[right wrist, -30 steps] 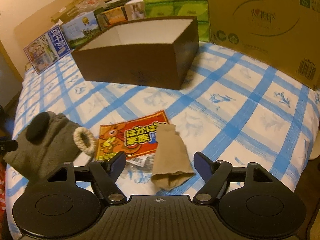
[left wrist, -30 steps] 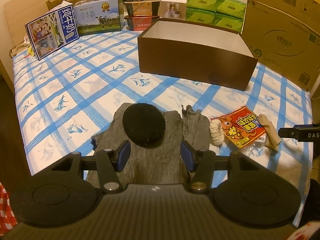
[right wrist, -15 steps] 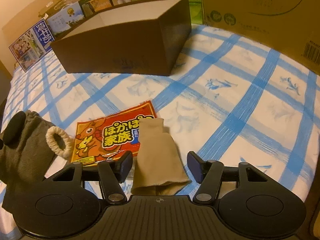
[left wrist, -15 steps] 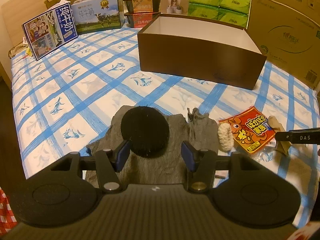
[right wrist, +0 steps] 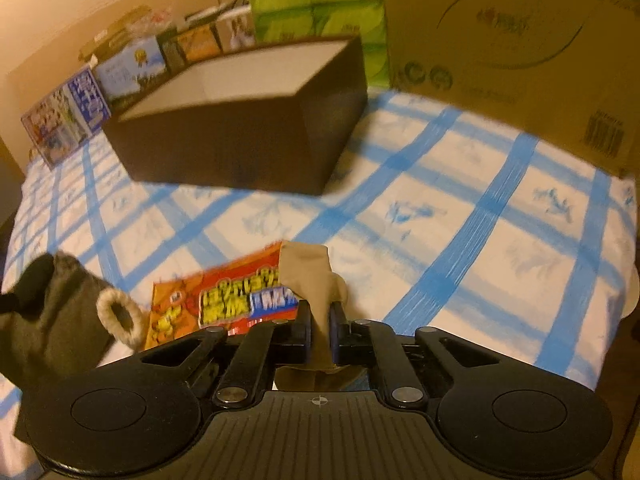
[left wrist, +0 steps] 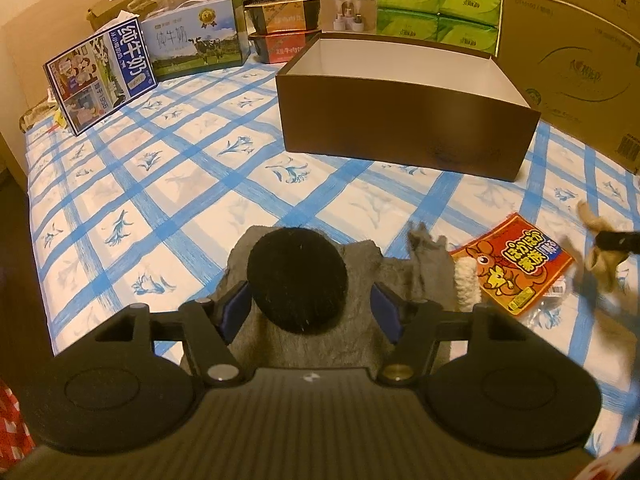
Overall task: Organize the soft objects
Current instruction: 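Grasp the black round pad with the left tool while the right tool grasps the beige sock, then carry the black pad with the left tool while the right tool carries the beige sock to the box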
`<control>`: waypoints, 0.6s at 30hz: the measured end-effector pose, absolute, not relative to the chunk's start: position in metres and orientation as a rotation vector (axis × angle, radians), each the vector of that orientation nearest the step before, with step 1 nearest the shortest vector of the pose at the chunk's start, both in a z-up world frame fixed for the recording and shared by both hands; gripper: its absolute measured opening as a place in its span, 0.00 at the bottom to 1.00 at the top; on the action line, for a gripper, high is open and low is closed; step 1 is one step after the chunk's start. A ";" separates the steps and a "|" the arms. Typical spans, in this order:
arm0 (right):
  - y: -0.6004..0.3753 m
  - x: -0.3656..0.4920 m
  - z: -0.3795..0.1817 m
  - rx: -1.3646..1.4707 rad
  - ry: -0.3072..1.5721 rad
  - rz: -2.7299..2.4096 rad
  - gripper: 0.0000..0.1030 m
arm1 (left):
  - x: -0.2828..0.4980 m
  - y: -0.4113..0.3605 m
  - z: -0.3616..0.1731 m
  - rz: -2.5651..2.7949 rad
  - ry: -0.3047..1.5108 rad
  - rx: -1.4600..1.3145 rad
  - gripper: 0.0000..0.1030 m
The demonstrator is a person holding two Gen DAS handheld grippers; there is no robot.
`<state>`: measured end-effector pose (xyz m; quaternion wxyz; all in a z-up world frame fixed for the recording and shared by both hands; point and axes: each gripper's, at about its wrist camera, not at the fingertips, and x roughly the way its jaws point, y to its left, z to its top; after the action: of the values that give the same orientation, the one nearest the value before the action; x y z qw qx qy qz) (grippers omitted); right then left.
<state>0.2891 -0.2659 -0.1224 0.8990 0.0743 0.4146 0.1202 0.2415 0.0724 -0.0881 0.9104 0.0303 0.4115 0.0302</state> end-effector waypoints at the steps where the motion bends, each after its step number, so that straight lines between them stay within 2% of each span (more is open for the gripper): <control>1: -0.267 0.290 -0.119 0.155 0.852 0.248 0.09 | 0.244 0.072 -0.089 0.064 0.850 0.064 0.66; 11: -0.265 0.291 -0.114 0.163 0.854 0.257 0.09 | 0.277 0.088 -0.109 0.096 0.901 0.004 0.66; 18: -0.265 0.288 -0.115 0.164 0.866 0.261 0.09 | 0.275 0.090 -0.116 0.093 0.885 0.031 0.59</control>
<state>0.2882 -0.2647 -0.1154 0.8963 0.0790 0.4179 0.1259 0.2751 0.0903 -0.1161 0.9025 0.0149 0.4280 0.0449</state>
